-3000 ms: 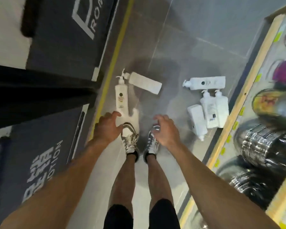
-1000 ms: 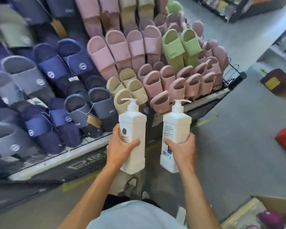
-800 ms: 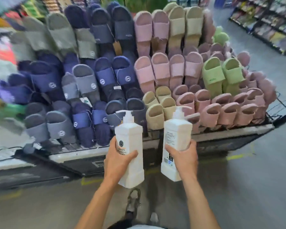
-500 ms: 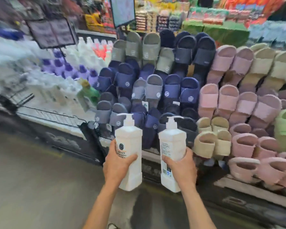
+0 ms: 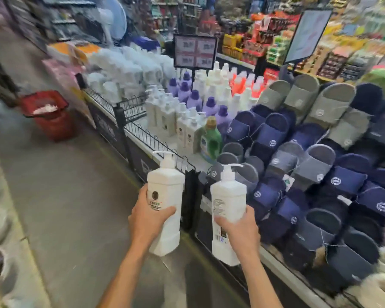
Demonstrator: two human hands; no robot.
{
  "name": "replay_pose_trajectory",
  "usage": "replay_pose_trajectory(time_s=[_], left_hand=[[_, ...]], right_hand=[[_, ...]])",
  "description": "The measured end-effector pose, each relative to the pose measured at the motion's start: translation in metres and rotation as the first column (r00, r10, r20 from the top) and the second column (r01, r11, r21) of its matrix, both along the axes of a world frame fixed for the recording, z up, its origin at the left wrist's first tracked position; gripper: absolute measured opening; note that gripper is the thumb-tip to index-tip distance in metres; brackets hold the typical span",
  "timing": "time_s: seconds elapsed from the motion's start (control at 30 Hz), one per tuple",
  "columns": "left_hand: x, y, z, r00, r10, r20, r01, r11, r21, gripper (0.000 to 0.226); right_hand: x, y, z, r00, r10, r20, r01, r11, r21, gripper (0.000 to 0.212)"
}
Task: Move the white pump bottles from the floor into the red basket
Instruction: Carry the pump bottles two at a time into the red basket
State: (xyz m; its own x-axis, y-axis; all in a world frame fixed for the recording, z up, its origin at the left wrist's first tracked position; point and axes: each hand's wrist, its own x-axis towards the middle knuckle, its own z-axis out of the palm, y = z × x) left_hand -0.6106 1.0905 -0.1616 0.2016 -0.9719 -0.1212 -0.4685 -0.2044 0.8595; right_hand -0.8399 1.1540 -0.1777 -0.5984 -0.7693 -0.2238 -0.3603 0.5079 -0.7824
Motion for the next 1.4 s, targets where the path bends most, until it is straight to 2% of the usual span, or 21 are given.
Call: replay_pose_trajectory(time_s=[0.27,0.47,0.63,0.87,1.07,1.23,1.4], left_hand=[[0.062,-0.041,0.001,0.986,0.162,-0.049,-0.162,0.987,-0.007,0.088],[0.09,-0.063,0.0,0.947,0.32,-0.033,-0.321,0.947,-0.013,0.085],[0.114,-0.071,0.002,0.896,0.444,0.0,-0.444,0.895,-0.048,0.079],[0.153,-0.074,0.001,0.784,0.618,-0.065,-0.621,0.78,-0.073,0.077],[0.188,-0.087,-0.006,0.751,0.651,-0.112,-0.659,0.75,-0.06,0.077],[0.236,-0.114,-0.008,0.731,0.661,-0.167,-0.676,0.735,-0.051,0.079],[0.282,-0.143,-0.002,0.72,0.67,-0.181,-0.689,0.722,-0.065,0.077]], right_hand=[[0.054,-0.083,0.0,0.984,0.177,0.036,-0.177,0.984,0.006,0.066],[0.076,-0.15,-0.003,0.927,0.369,0.072,-0.369,0.929,-0.012,0.069],[0.09,-0.2,-0.004,0.877,0.474,0.079,-0.476,0.879,0.008,0.067],[0.131,-0.248,-0.009,0.797,0.592,0.116,-0.593,0.805,-0.035,0.077],[0.186,-0.268,-0.018,0.718,0.674,0.172,-0.68,0.732,-0.03,0.07],[0.236,-0.297,-0.019,0.668,0.731,0.139,-0.736,0.676,-0.015,0.07],[0.283,-0.329,-0.012,0.66,0.745,0.101,-0.747,0.664,-0.016,0.069]])
